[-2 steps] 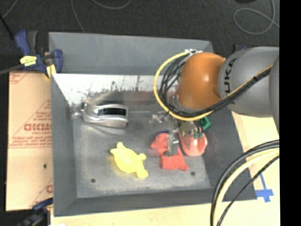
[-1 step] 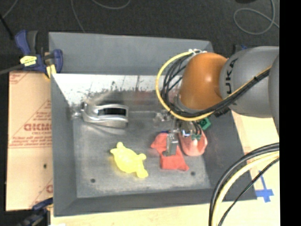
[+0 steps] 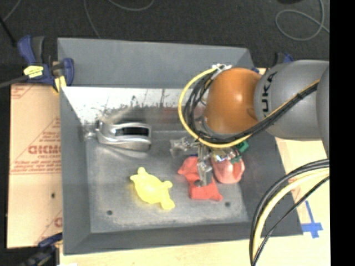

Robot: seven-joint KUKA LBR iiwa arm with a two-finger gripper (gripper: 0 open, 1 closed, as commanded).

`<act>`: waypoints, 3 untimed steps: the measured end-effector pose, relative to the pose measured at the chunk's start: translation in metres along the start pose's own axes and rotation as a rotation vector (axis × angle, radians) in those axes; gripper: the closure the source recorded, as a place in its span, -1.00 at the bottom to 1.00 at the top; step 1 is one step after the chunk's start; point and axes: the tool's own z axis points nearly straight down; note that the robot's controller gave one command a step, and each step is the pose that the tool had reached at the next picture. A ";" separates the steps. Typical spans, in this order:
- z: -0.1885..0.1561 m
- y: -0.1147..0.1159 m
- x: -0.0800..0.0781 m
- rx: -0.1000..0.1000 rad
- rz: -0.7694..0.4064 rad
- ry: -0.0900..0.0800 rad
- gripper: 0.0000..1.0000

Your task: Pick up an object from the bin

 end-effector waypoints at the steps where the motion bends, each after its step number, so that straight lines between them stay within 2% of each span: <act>1: 0.025 -0.020 -0.003 0.007 -0.361 -0.009 1.00; 3: 0.024 -0.020 -0.003 0.007 -0.360 -0.010 1.00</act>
Offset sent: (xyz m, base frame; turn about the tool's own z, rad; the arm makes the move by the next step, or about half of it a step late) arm 0.0000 0.0000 0.0000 0.0000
